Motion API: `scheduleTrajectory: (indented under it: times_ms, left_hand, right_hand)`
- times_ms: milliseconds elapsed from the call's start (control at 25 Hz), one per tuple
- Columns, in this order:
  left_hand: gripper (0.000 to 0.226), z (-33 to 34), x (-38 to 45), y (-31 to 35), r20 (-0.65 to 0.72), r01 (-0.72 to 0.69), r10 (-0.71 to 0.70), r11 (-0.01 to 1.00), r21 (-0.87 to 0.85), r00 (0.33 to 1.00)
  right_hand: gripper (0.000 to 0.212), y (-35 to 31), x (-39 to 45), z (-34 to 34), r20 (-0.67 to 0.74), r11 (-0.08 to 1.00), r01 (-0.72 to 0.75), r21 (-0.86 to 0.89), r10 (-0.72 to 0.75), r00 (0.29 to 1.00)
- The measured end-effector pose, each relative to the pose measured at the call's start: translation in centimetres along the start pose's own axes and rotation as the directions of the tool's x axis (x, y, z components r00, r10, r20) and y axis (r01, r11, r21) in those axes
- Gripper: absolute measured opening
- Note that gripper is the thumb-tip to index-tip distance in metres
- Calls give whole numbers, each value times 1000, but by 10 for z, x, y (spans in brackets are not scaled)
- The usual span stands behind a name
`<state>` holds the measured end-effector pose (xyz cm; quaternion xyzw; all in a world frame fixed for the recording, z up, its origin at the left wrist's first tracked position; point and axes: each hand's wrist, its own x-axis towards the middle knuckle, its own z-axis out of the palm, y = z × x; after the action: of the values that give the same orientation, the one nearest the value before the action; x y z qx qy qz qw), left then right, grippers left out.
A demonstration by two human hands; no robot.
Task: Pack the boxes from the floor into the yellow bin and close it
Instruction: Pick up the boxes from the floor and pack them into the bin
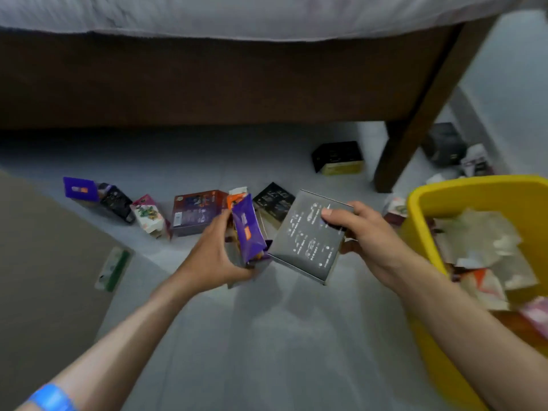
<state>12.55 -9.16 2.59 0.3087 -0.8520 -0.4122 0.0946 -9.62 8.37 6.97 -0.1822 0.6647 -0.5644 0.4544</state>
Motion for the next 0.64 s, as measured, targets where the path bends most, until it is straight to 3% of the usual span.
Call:
scheduleTrajectory:
  times_ms: [120, 200, 280, 360, 480, 560, 640]
  left_hand:
    - [102, 49, 36, 102, 23, -117, 127, 959, -259, 992]
    - [124, 86, 52, 167, 31, -168, 192, 918, -360, 981]
    - [140, 118, 55, 215, 41, -230, 265, 895, -382, 963]
    - [143, 156, 47, 254, 125, -276, 354, 868, -413, 927]
    - [140, 205, 26, 271, 333, -320, 454, 866, -385, 826]
    - [139, 225, 12, 264, 463, -336, 458, 885, -323, 759]
    - [138, 237, 2, 252, 540, -327, 407, 913, -243, 737]
  right_hand:
    - [22, -34, -42, -93, -164, 985, 134, 108, -115, 980]
    - [19, -53, -80, -165, -304, 952, 248, 177, -187, 934]
    - [36, -58, -112, -222, -398, 949, 284, 137, -210, 893]
    - [58, -45, -141, -262, -452, 976, 216, 35, -177, 874]
    - [66, -10, -164, -287, -530, 990, 129, -49, -135, 837]
    - [72, 11, -173, -292, -578, 984, 63, -165, -148, 802]
    - [72, 26, -175, -292, -532, 926, -67, -371, -153, 833]
